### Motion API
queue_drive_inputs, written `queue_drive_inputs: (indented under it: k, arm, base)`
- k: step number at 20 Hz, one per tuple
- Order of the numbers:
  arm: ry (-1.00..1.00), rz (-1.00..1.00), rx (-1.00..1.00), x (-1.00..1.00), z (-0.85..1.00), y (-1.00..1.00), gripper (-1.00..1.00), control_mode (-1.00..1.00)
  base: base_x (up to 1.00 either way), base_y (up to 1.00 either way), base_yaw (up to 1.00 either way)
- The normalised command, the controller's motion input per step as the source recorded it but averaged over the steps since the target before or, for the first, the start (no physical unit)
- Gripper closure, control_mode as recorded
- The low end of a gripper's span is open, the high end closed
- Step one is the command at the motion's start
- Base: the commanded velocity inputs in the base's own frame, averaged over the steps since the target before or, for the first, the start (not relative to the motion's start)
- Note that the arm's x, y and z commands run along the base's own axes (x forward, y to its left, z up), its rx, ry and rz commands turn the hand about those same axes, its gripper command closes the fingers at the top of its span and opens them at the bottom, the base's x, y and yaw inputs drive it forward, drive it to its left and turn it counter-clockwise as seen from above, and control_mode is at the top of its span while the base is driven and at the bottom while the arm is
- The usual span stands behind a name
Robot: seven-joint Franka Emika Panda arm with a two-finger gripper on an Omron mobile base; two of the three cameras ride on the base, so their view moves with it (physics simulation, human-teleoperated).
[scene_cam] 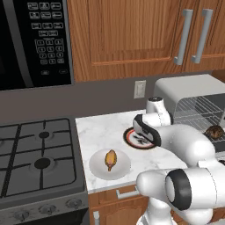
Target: Open the toaster oven door. Place the bread on the bottom rack in the toaster oven and place the chicken drumstick on the top rack.
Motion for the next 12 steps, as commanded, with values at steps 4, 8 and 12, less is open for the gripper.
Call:
queue_drive_inputs:
  k: [4,8,12]
  arm:
    - [0.17,-0.03,0.00,-0.03,0.00,-0.78,-1.00,-1.00]
    - [0.12,0.09,-0.10,-0.05,0.00,-0.75,-1.00,-1.00]
    - [0.12,0.21,-0.17,-0.11,0.00,-0.71,-1.00,-1.00]
  base:
    - [0.00,0.00,0.00]
    - [0.00,0.00,0.00]
    - [0.00,0.00,0.00]
